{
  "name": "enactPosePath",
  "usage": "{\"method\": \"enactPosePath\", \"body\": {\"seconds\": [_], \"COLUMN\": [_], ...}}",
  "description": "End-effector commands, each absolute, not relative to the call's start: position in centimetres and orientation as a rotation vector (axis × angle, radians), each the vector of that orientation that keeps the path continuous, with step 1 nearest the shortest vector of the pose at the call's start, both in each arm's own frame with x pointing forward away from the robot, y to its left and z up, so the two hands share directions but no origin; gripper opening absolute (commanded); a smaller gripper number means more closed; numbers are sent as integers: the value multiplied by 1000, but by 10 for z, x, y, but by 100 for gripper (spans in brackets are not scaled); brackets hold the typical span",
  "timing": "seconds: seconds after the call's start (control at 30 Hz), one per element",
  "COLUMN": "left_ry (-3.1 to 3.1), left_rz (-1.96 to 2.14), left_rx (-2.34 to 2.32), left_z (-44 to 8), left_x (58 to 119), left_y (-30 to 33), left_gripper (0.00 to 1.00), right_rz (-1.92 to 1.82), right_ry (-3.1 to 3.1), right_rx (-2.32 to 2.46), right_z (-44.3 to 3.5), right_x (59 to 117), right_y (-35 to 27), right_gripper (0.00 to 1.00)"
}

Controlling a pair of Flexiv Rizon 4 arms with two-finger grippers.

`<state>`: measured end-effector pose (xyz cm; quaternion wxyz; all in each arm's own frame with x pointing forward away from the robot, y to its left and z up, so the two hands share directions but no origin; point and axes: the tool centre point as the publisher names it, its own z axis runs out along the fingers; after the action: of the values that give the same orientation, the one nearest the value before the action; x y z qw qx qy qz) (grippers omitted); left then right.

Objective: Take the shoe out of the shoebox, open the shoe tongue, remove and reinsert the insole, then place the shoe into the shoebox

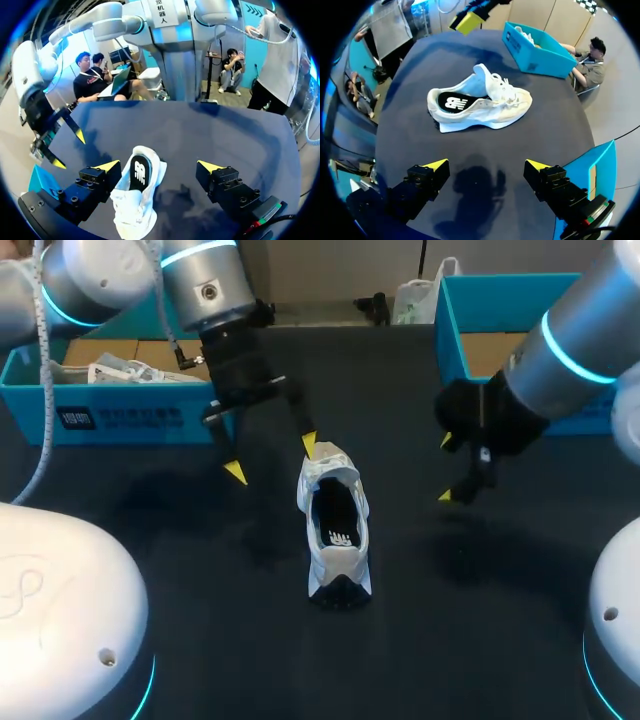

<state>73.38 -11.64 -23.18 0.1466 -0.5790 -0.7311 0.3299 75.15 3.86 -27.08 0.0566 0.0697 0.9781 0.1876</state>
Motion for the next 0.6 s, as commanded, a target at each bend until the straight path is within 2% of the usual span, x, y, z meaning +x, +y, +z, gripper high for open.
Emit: {"method": "enactPosePath", "body": {"seconds": [0.03,0.27,0.33,0.37,0.4,0.43,0.47,0.6], "left_ry": [-2103,-2082,-2080,-2082,-2072,-2075,-2071,-2048], "left_rz": [899,785,764,751,754,745,743,724], "left_rx": [-1672,-1705,-1715,-1730,-1740,-1754,-1766,-1848], "left_z": [-230,-231,-229,-228,-227,-224,-223,-219], "left_x": [741,749,752,753,754,756,757,760], "left_y": [-119,-127,-131,-133,-135,-138,-141,-152], "left_gripper": [100,100,47,36,32,5,0,0], "right_rz": [546,526,526,526,526,526,526,526], "right_ry": [3002,3009,3009,3009,3009,3009,3009,3009], "right_rx": [184,190,190,190,190,190,190,190], "right_z": [-232,-226,-226,-226,-226,-226,-226,-226], "right_x": [745,746,746,746,746,746,746,746], "right_y": [20,19,19,19,19,19,19,19], "right_gripper": [100,100,100,100,100,100,100,100]}}
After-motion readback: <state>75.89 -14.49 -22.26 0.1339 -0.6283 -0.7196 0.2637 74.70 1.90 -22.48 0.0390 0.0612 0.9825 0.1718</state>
